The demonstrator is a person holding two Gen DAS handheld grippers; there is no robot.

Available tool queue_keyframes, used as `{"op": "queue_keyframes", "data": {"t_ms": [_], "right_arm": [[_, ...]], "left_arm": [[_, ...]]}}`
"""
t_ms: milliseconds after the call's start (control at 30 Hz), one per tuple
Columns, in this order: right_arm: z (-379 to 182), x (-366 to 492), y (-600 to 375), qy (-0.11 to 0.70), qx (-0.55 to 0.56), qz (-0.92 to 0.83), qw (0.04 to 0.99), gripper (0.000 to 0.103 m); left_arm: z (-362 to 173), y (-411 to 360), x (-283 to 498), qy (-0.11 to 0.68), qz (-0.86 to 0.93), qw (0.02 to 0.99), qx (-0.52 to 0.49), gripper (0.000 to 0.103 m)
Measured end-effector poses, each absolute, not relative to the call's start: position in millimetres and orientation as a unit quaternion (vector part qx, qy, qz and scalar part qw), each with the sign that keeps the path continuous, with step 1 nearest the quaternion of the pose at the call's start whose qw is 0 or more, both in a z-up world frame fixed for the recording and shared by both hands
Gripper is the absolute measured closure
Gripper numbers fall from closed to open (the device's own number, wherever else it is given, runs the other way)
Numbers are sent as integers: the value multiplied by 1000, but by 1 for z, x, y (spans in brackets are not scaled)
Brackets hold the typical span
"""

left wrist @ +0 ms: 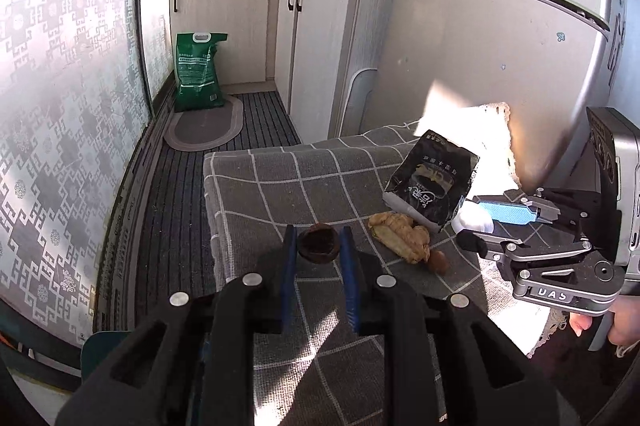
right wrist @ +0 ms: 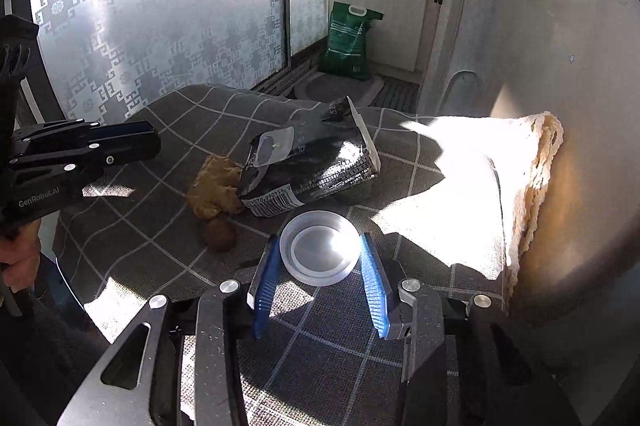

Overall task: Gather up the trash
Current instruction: 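Reach the right tool to the clear round lid while the left tool reaches a brown scrap, then grasp the clear round lid with the right tool while the left tool grasps the brown scrap, then carry the lid and scrap over the teal bin and open both tools to drop them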

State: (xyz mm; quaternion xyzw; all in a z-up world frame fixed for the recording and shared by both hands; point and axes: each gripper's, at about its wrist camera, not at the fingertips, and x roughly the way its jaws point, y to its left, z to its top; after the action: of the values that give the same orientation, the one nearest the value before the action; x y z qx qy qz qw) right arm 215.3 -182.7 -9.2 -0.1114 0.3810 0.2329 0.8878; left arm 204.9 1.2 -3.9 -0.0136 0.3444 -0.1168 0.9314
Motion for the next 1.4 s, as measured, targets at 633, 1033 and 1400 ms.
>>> {"op": "queue_keyframes", "data": {"t_ms": [633, 1033, 1400], "right_arm": [[34, 174, -105, 362, -116, 305, 873, 64], [40, 156, -36, 357, -142, 351, 854, 64], [33, 140, 16, 364, -167, 385, 832, 64]], "left_arm": [[9, 39, 154, 319, -87, 944, -27, 80], [4, 108, 124, 313, -10, 949, -33, 80], [-19, 136, 109, 340, 5, 940, -15, 80]]}}
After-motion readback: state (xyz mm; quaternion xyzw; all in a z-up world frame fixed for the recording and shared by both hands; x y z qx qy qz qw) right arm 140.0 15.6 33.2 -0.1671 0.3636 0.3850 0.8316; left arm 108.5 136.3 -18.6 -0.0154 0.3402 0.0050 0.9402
